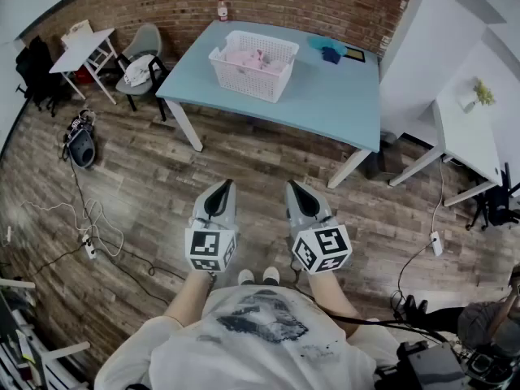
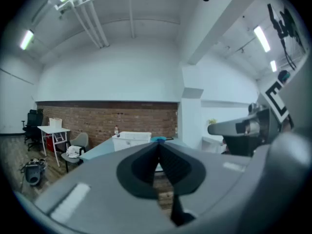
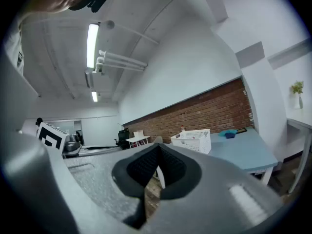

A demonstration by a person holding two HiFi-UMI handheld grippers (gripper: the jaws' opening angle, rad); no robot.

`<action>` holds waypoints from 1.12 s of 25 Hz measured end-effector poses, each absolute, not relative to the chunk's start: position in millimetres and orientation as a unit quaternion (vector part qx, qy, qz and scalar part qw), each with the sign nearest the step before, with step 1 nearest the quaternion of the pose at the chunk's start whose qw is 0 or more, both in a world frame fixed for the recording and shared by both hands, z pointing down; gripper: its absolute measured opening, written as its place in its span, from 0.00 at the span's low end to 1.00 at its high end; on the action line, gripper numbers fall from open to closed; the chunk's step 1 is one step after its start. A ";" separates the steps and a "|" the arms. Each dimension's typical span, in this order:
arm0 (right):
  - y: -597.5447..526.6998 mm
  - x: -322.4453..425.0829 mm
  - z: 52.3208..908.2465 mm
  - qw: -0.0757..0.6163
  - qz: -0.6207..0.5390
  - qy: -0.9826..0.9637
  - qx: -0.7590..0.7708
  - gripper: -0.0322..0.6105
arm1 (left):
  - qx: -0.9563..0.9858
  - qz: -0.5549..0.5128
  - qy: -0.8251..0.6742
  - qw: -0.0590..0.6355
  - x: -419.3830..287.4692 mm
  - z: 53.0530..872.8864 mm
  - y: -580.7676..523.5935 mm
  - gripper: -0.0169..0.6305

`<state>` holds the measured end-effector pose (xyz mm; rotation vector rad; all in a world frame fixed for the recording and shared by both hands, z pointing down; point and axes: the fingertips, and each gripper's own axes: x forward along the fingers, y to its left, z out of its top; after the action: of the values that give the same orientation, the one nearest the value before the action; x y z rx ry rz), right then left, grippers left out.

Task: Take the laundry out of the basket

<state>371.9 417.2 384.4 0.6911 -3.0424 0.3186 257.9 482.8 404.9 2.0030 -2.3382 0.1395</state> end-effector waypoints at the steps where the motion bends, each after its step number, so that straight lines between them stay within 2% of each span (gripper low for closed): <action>1: 419.2 373.9 383.5 0.004 0.098 -0.971 0.217 0.04 | 0.647 0.045 -0.761 0.031 259.4 404.8 484.6 0.01; 18: 410.8 381.8 390.2 -0.011 0.127 -0.975 0.180 0.05 | 0.627 0.057 -0.776 0.031 269.5 410.5 484.0 0.01; 28: 367.9 321.8 401.3 0.004 0.121 -0.975 0.187 0.05 | 0.628 0.058 -0.776 0.025 207.0 419.8 438.6 0.01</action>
<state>321.8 367.9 401.3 0.5868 -3.0544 0.3804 207.0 438.6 419.8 1.9408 -2.3992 0.1804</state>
